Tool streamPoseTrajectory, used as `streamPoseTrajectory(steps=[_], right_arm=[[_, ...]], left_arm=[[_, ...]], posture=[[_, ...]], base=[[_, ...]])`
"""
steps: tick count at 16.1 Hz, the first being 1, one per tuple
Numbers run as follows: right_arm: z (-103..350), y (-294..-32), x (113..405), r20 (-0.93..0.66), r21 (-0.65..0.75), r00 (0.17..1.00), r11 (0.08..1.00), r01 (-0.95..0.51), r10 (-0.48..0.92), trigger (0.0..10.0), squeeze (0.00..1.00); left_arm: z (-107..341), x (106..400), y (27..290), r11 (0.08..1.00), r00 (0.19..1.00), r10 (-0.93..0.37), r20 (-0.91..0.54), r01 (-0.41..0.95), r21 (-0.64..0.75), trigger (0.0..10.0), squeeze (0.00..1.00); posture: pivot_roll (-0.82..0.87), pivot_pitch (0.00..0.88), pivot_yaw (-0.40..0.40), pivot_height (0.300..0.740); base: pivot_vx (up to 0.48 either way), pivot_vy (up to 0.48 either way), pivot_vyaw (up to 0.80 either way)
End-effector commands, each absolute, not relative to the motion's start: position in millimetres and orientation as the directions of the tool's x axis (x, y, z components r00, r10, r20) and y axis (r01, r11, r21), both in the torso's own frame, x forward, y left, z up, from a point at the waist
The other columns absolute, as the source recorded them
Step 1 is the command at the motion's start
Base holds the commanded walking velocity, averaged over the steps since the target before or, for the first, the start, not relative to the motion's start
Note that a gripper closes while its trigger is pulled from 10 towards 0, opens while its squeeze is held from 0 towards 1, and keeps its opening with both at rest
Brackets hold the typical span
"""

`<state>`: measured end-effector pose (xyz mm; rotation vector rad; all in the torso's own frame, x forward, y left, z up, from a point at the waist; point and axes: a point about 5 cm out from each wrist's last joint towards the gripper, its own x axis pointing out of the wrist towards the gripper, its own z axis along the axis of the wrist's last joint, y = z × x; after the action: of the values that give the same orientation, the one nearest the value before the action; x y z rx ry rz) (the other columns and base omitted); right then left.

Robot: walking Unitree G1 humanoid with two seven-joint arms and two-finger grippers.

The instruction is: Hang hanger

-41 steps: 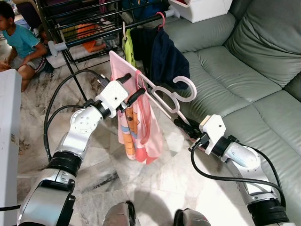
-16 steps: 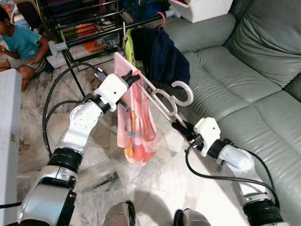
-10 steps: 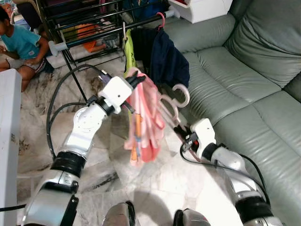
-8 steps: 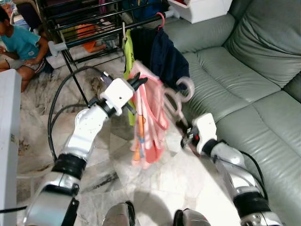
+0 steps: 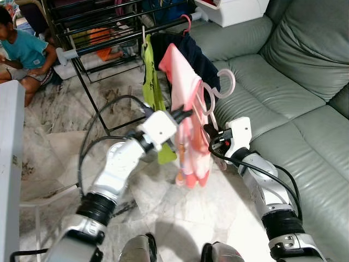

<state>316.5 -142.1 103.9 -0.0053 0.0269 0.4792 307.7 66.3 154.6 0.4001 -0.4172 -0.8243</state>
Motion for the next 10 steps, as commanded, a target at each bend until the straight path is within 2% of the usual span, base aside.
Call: streamPoseTrajectory(steps=[1, 10], right_arm=[[115.3, -142.7, 320.9, 0.037, 0.01, 0.893, 0.893, -0.449, 0.449, 10.0, 0.0], [119.8, -146.2, 324.1, 0.063, 0.005, 0.904, 0.905, -0.424, 0.423, 10.0, 0.0]], left_arm=[[154.0, 303.0, 62.3, 0.585, 0.584, -0.791, 0.183, 0.635, 0.505, 0.0, 0.0], [151.4, 298.1, 59.3, 0.572, 0.571, -0.802, 0.175, 0.651, 0.5, 0.0, 0.0]], posture=[[-0.06, 0.094, 0.05, 0.74], [-0.06, 0.094, 0.051, 0.74]], base=[[0.0, 0.0, 0.0], [0.0, 0.0, 0.0]])
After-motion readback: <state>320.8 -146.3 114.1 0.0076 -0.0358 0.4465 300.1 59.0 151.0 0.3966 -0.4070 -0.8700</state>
